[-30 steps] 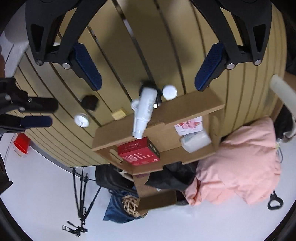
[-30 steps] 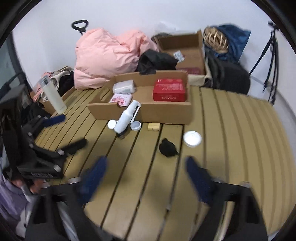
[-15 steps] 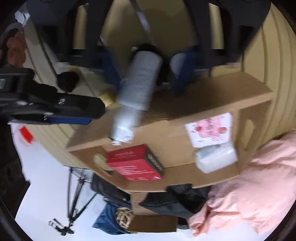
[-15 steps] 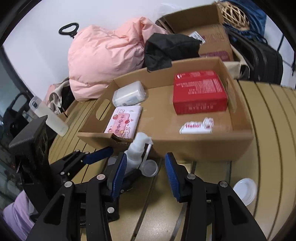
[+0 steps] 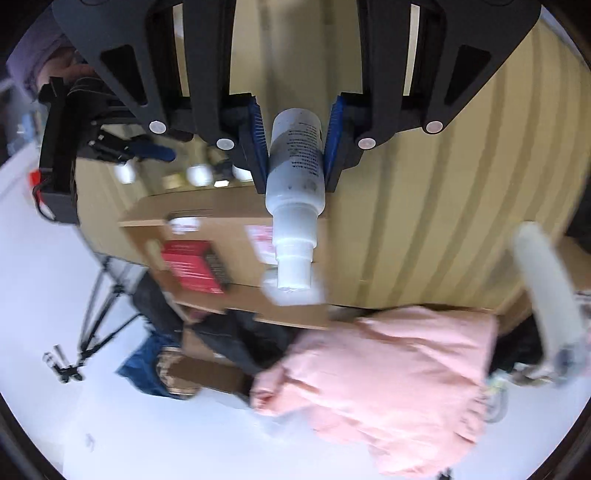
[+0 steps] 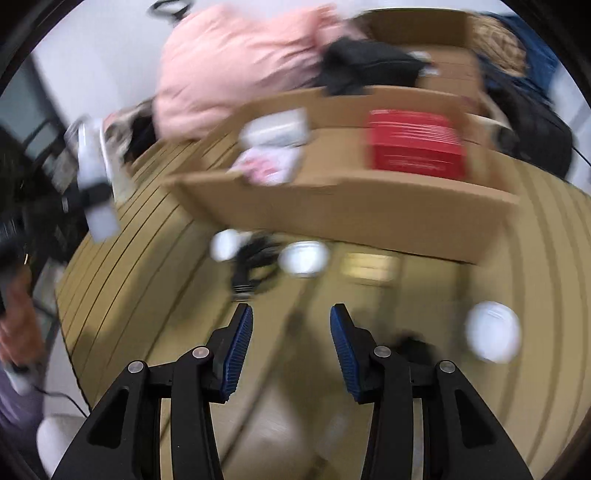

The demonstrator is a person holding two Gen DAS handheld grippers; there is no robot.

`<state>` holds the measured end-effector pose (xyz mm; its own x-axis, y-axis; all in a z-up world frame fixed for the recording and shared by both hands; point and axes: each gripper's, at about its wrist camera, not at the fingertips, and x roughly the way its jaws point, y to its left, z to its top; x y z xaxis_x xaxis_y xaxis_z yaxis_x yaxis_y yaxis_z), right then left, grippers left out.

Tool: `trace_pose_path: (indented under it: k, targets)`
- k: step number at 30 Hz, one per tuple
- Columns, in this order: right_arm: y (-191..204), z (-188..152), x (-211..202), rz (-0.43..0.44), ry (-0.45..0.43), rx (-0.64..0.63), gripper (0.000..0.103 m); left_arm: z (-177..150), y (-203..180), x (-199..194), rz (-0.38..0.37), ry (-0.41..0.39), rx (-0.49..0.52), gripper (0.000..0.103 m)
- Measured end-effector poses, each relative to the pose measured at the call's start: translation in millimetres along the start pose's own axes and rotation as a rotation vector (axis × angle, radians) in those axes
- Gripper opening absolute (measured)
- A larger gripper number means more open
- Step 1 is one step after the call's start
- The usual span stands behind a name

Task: Organize objects
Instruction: 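Grasp the white spray bottle with the left gripper while the right gripper grasps the black cable, then carry the spray bottle and black cable into the cardboard box while both grippers open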

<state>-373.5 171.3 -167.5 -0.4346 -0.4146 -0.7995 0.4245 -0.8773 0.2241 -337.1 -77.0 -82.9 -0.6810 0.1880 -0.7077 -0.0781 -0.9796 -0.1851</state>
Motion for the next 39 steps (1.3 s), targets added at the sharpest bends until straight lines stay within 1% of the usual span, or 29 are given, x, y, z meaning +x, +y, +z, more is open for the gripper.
trace_pose_path:
  k: [2, 4, 5, 6, 10, 11, 12, 15, 17, 19, 22, 24, 26, 28, 29, 30, 32, 35, 37, 38, 39]
  targets:
    - [20.6, 8.9, 15.0, -0.010, 0.002, -0.059, 0.047, -3.6, 8.0, -7.7, 0.026, -0.001, -0.004, 0.025]
    - [31.1, 16.6, 26.8, 0.014, 0.002, -0.077, 0.052, -7.4, 15.4, -13.5, 0.038, 0.009, -0.024, 0.025]
    - [34.3, 20.0, 34.4, 0.026, 0.013, -0.072, 0.059, -10.7, 18.9, -18.1, 0.041, 0.006, -0.038, 0.025]
    - [37.0, 23.1, 41.5, 0.013, 0.022, -0.071, 0.061, -13.6, 20.2, -21.0, 0.041, 0.003, -0.045, 0.025]
    - [40.5, 24.0, 56.8, -0.067, 0.025, -0.088, 0.061, -21.1, 17.4, -23.7, 0.042, 0.017, -0.048, 0.025]
    - [40.3, 22.9, 58.9, -0.074, 0.025, -0.086, 0.060, -21.5, 15.5, -25.0, 0.042, 0.019, -0.045, 0.025]
    - [41.4, 22.7, 57.5, -0.080, 0.007, -0.092, 0.045, -24.4, 10.6, -26.9, 0.041, 0.023, -0.036, 0.025]
    - [39.7, 21.1, 53.6, -0.075, 0.013, -0.073, 0.042, -31.3, -3.6, -37.9, 0.019, 0.024, -0.013, 0.025]
    - [38.5, 18.9, 45.0, -0.063, -0.004, -0.071, 0.042, -32.9, -11.2, -45.2, 0.017, 0.022, 0.004, 0.025]
    - [39.5, 15.3, 28.0, -0.073, -0.026, -0.073, 0.042, -34.3, -19.6, -58.8, 0.011, 0.017, 0.017, 0.025]
    - [40.9, 2.7, -21.0, -0.047, -0.083, -0.070, 0.042, -37.6, -33.8, -92.5, -0.023, 0.012, 0.030, 0.025]
    - [45.4, -13.1, -63.3, -0.035, -0.115, -0.092, 0.042, -41.9, -42.3, -109.1, -0.052, 0.032, 0.048, 0.025]
    - [52.0, -35.6, -102.2, -0.046, -0.118, -0.134, 0.042, -49.6, -51.3, -126.0, -0.077, 0.045, 0.079, 0.025]
    - [57.7, -56.6, -130.0, -0.067, -0.112, -0.154, 0.042, -56.7, -59.2, -142.2, -0.099, 0.055, 0.096, 0.025]
    - [59.3, -67.8, -145.8, -0.071, -0.111, -0.155, 0.042, -59.0, -62.5, -148.8, -0.114, 0.058, 0.095, 0.025]
    - [60.3, -76.3, -159.4, -0.077, -0.115, -0.153, 0.042, -61.4, -67.5, -156.9, -0.144, 0.060, 0.098, 0.025]
    - [60.2, -89.5, -184.4, -0.085, -0.126, -0.133, 0.042, -62.9, -75.7, -167.6, -0.166, 0.056, 0.104, 0.025]
    - [62.1, -100.6, -211.6, -0.102, -0.162, -0.112, 0.042, -58.7, -87.1, -179.6, -0.183, 0.056, 0.112, 0.025]
    - [62.6, -102.6, -223.9, -0.105, -0.176, -0.095, 0.042, -46.4, -93.6, -188.4, -0.198, 0.050, 0.142, 0.025]
    - [63.8, -102.6, -234.8, -0.098, -0.189, -0.095, 0.042, -40.3, -96.1, -192.8, -0.188, 0.035, 0.164, 0.025]
    - [64.2, -100.0, -244.1, -0.094, -0.200, -0.098, 0.042, -28.4, -100.4, -197.5, -0.164, 0.009, 0.208, 0.025]
